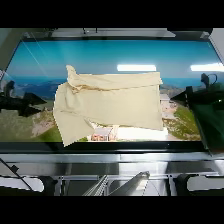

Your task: Fold the shirts.

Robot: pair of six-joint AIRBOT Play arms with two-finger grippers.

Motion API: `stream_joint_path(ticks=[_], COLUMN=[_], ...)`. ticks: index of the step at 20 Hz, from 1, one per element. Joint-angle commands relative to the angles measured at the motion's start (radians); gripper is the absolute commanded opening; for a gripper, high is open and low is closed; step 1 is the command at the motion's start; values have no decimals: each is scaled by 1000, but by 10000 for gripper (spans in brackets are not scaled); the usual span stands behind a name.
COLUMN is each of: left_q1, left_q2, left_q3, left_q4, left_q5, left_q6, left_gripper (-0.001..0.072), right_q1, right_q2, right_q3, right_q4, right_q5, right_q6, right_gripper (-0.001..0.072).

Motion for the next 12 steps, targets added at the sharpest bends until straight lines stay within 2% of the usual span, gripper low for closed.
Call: stream_joint_path(ticks=[1, 6, 7, 8, 10, 12], left_q1=[-79, -197, -210, -220, -220, -198], left_q2=[-72, -171, -181, -188, -192, -191], left_q3=[3, 150, 161, 166, 165, 165], left_q4=[29, 44, 61, 84, 134, 131], left_q5=[39, -89, -126, -157, -200, -199], left_q6=[11, 2, 3, 3, 6, 13], left_gripper=[696, 692, 565, 470, 352, 343], right_q1=[18, 31, 30, 29, 29, 29], right_q2=[6, 6, 6, 6, 6, 6], right_q3=[-111, -123, -123, -123, -123, -123], right_q4=[28, 27, 27, 27, 23, 20], right_q5=[55, 100, 106, 117, 133, 144], right_q6=[-48, -63, -63, -64, -74, -80], right_gripper=[24, 24, 24, 24, 24, 24])
